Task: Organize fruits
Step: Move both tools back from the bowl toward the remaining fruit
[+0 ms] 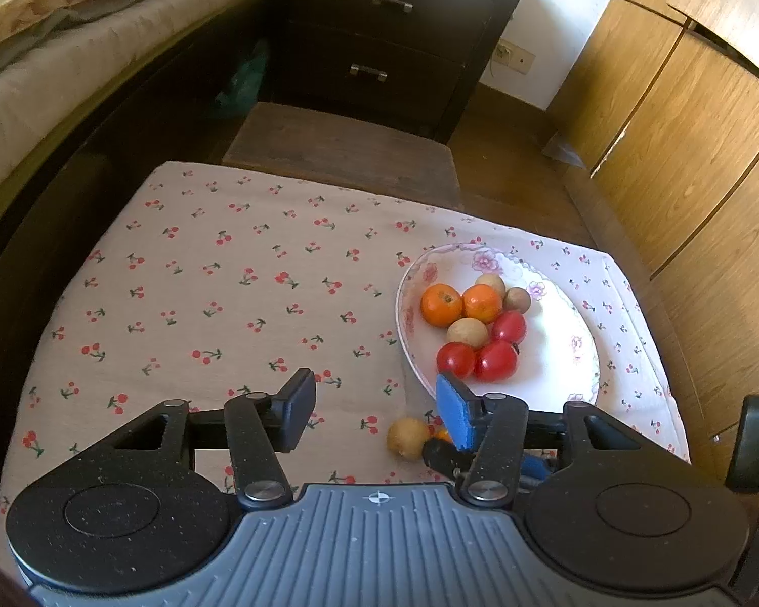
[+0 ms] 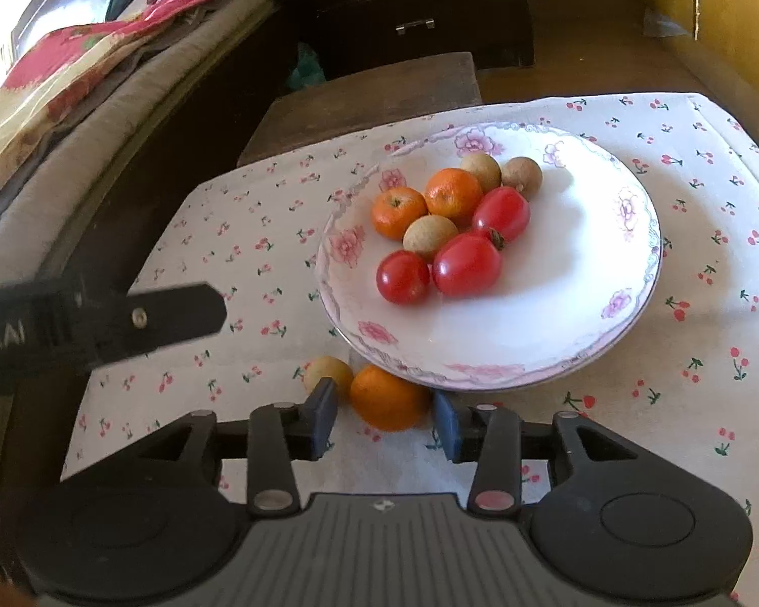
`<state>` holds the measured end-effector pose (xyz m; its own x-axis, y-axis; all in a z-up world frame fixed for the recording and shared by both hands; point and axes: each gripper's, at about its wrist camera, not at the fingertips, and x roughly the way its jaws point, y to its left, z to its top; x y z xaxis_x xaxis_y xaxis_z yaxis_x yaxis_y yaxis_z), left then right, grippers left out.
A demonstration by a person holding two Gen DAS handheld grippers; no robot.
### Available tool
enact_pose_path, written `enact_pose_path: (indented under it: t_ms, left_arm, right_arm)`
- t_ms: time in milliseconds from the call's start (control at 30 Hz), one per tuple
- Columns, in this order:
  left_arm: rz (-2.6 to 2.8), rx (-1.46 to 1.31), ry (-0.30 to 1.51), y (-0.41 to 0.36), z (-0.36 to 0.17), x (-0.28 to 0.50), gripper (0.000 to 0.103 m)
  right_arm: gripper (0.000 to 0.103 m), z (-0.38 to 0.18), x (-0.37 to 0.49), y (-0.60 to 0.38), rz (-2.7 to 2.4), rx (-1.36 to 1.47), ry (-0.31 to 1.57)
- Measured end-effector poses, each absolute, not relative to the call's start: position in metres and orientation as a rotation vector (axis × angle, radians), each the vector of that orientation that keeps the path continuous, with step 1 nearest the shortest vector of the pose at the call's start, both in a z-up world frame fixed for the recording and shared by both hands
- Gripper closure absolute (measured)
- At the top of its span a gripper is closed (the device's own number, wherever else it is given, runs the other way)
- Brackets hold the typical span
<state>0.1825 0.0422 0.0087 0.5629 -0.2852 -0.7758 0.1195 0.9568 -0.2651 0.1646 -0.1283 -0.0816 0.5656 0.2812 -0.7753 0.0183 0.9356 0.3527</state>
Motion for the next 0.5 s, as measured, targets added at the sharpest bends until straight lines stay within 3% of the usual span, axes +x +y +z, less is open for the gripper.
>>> enact_pose_path:
  t_ms: [167, 333, 500]
  left_arm:
    - [-0.237, -0.191, 0.972, 0.045, 0.001, 0.183, 0.041]
    - [-0.242, -0.173, 1.002, 0.043, -0.006, 0.182, 0.040]
    - [-0.272, -0.170, 1.047, 0.033, -0.020, 0.183, 0.040]
  right_arm:
    - [0.063, -0.084, 0.165, -0.130, 0.178, 0.362, 0.969]
    - [0.075, -0.085, 0.156, -0.130, 0.204, 0.298, 0.998]
    - [0.079, -0.078, 0.146, -0.131, 0.235, 0.234, 1.001]
